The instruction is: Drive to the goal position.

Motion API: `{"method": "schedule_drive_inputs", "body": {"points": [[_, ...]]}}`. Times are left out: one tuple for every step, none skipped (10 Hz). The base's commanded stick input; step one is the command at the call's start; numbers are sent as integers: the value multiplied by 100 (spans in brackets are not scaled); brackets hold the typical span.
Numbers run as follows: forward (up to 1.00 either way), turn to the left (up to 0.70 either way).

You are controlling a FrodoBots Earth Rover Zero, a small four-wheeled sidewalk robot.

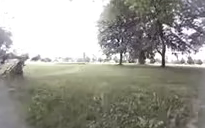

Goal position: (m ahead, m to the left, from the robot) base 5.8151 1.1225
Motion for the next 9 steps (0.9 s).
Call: {"method": "schedule_drive_inputs", "body": {"points": [[50, 41], [50, 50], [50, 50], [50, 50], [50, 40], [50, 0], [50, 0], [50, 0], [50, 0]]}}
